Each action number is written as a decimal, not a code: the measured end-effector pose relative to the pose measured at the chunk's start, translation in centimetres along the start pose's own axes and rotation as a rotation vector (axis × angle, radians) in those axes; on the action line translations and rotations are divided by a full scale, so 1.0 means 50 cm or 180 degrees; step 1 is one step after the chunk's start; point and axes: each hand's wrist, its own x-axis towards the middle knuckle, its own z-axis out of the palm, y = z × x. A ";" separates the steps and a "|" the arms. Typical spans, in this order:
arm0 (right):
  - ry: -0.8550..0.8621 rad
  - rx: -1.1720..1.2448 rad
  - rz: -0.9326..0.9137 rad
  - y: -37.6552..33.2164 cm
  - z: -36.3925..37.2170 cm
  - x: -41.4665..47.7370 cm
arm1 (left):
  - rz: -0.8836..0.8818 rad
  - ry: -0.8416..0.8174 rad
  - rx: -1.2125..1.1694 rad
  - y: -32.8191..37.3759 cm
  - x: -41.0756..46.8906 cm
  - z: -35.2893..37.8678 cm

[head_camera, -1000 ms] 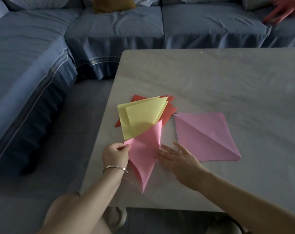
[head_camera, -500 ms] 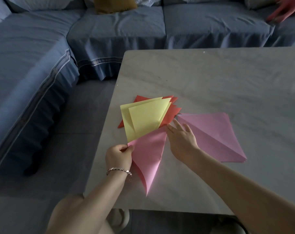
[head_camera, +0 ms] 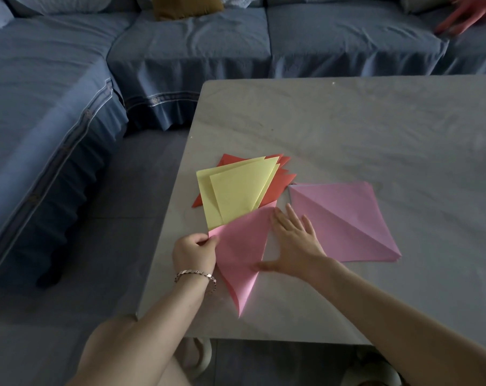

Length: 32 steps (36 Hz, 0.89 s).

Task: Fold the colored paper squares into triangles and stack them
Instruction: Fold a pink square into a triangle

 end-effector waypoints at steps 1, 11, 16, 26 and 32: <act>-0.0043 -0.0018 -0.0038 -0.004 0.004 -0.007 | 0.0000 -0.0006 0.0001 -0.001 0.000 0.000; -0.0541 -0.0516 -0.0268 -0.055 0.020 -0.064 | 0.0061 -0.0053 -0.0035 0.000 -0.003 -0.002; -0.0630 -0.0750 -0.0438 -0.088 0.032 -0.087 | 0.0061 -0.0032 -0.0052 0.000 -0.003 0.000; 0.0184 0.0432 -0.0967 0.002 0.026 -0.117 | 0.0796 0.0078 -0.0151 0.053 -0.011 -0.033; 0.1034 0.0764 -0.0436 0.125 0.004 -0.125 | 0.1319 0.0060 -0.0081 0.151 0.062 -0.056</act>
